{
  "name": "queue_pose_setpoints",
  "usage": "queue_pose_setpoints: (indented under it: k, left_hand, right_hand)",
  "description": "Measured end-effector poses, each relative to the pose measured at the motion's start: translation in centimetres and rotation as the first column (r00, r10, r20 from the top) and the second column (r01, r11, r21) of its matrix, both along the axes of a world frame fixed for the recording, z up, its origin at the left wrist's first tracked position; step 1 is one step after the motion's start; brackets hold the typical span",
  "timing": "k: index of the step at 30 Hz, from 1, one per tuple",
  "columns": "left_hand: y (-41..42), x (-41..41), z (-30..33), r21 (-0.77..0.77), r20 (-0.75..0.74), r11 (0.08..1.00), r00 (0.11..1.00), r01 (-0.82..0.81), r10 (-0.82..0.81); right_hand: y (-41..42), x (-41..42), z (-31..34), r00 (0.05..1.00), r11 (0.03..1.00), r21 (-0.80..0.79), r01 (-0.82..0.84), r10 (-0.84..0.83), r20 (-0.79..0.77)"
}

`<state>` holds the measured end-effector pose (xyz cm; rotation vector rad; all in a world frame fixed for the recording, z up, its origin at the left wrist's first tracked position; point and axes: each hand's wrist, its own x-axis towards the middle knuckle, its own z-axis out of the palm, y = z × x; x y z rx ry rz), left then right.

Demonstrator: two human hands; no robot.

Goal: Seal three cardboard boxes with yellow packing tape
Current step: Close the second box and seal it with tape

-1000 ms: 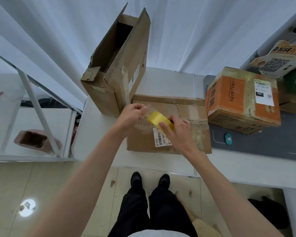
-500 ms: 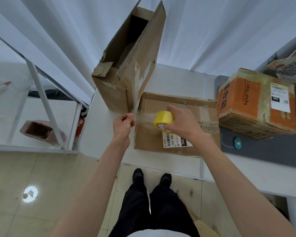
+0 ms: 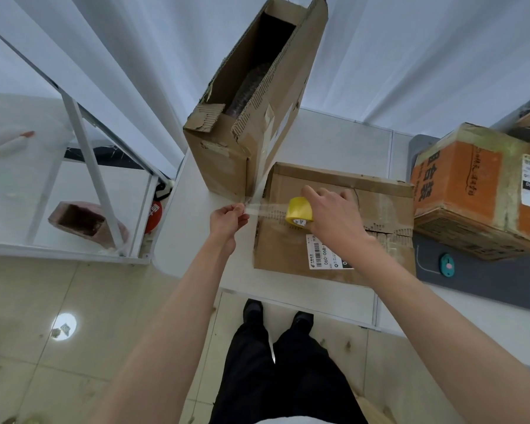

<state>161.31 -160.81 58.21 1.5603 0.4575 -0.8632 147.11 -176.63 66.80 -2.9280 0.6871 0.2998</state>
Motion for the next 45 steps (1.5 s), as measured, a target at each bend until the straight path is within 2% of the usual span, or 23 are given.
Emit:
queue_pose_setpoints:
  k: [7,19,24,29,31,34,36,38,41,43,45]
  left_hand:
    - [0.1,-0.2,-1.6,0.002,-0.092,1.0,0.996,-0.002,0.002]
    - [-1.5,-1.3,-2.7,0.124,-0.196,0.991,0.98,0.058,-0.033]
    - [-2.4,-0.7,-2.1,0.113,-0.287,0.985,0.953,0.134,-0.097]
    - [-2.6,-1.1,-2.4,0.116,-0.281,0.978,0.95,0.175,-0.137]
    - [-2.3,-1.4,-2.9,0.142,-0.203,0.97,0.965,0.196,-0.165]
    - [-1.7,-2.2,-2.2,0.289,0.144,0.944,0.968,0.157,-0.205]
    - [-1.6,-3.3,-0.5,0.262,0.273,0.95,0.932,0.167,-0.239]
    - [-1.5,-4.9,0.8,0.295,0.341,0.912,0.86,0.286,-0.38]
    - [-0.9,-7.3,0.9,0.365,0.427,0.801,0.679,0.474,-0.597]
    - [-0.3,-8.2,0.0,0.395,0.498,0.746,0.558,0.536,-0.664]
    - [0.2,-8.3,-0.8,0.393,0.555,0.746,0.508,0.538,-0.658]
  right_hand:
    - [0.4,-0.4,0.2,0.999,0.995,0.1,-0.001,-0.003,0.04]
    - [0.9,0.1,-0.3,0.998,0.999,0.036,-0.03,0.028,0.059]
    - [0.8,0.0,-0.7,0.993,0.994,0.096,-0.042,0.031,0.112]
    - [0.9,0.1,-1.1,0.984,0.994,0.11,-0.025,0.005,0.18]
    - [1.0,-0.1,-1.4,0.98,0.994,0.106,-0.025,0.003,0.201]
    - [1.2,-0.3,-1.6,0.965,0.996,0.087,-0.033,0.01,0.261]
    - [1.3,-0.4,-1.7,0.954,0.991,0.128,-0.031,-0.009,0.299]
    - [1.0,-0.7,-1.8,0.933,0.975,0.22,-0.031,-0.051,0.356]
    - [0.2,-1.7,-2.7,0.873,0.916,0.397,-0.054,-0.15,0.464]
    - [-0.1,-2.8,-3.6,0.837,0.86,0.508,-0.043,-0.247,0.488]
    - [-0.1,-3.7,-4.4,0.805,0.805,0.594,0.0,-0.352,0.477]
